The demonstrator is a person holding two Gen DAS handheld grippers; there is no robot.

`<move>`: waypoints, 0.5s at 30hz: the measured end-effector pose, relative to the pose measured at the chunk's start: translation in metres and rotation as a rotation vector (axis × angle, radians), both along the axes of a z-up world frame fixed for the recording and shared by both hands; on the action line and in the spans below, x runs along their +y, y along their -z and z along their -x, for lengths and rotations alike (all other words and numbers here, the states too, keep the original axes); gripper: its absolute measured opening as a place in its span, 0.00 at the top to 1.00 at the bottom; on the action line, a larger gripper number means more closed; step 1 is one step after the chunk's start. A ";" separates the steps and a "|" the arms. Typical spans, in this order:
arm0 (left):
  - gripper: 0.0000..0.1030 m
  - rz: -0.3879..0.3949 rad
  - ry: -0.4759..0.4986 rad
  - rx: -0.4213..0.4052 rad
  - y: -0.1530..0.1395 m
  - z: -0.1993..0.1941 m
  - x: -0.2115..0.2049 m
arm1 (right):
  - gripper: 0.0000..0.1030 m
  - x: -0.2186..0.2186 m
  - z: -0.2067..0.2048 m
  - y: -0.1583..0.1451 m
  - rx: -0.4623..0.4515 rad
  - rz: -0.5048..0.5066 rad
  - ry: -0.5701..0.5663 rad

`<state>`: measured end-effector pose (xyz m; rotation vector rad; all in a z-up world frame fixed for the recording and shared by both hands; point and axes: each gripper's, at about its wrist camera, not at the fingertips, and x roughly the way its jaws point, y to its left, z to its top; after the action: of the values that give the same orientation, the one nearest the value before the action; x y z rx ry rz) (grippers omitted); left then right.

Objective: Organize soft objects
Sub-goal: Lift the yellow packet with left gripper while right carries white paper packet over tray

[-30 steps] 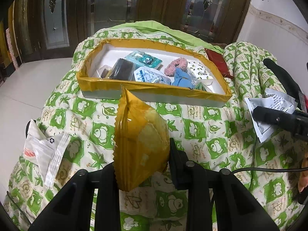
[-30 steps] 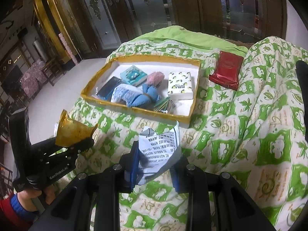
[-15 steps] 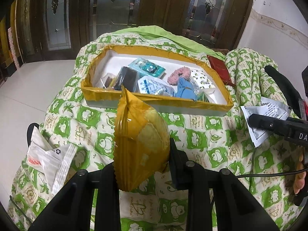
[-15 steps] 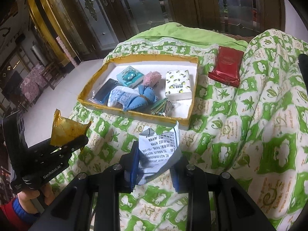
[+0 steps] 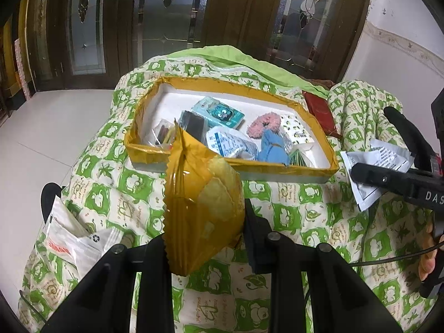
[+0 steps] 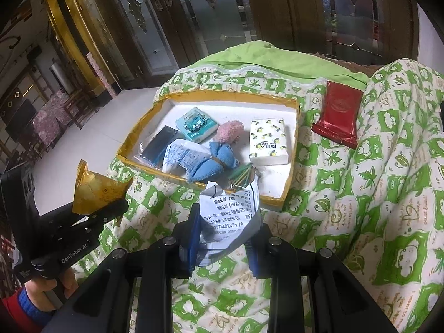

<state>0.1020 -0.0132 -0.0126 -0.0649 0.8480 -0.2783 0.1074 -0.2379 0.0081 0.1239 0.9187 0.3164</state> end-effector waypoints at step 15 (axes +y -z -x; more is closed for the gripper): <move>0.73 -0.006 0.000 -0.006 -0.010 -0.013 0.002 | 0.70 -0.001 -0.013 -0.002 0.010 -0.031 0.002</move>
<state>0.1152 -0.0112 -0.0024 -0.0585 0.8427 -0.2765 0.1208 -0.2392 0.0105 0.1548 0.9237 0.3286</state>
